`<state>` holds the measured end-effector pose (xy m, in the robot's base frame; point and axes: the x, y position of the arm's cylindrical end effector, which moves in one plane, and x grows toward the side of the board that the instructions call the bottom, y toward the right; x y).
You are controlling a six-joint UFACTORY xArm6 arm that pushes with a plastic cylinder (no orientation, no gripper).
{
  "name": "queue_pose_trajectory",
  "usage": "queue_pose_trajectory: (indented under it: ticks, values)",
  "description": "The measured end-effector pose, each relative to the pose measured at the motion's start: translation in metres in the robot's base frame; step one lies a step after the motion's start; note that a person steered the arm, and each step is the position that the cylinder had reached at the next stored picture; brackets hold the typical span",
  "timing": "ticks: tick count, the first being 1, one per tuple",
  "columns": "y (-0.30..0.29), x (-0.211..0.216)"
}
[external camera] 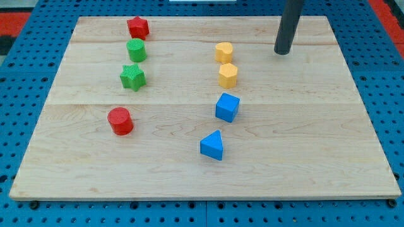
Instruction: Slide the hexagon to the bottom left of the yellow heart
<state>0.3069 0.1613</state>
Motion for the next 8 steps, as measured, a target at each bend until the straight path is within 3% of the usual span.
queue_pose_trajectory:
  ticks: [1, 2, 3, 4, 5, 7, 8]
  values:
    - [0.0, 0.006]
    - [0.005, 0.044]
    - [-0.024, 0.062]
    - [-0.013, 0.063]
    - [-0.033, 0.093]
    - [-0.112, 0.099]
    - [-0.123, 0.08]
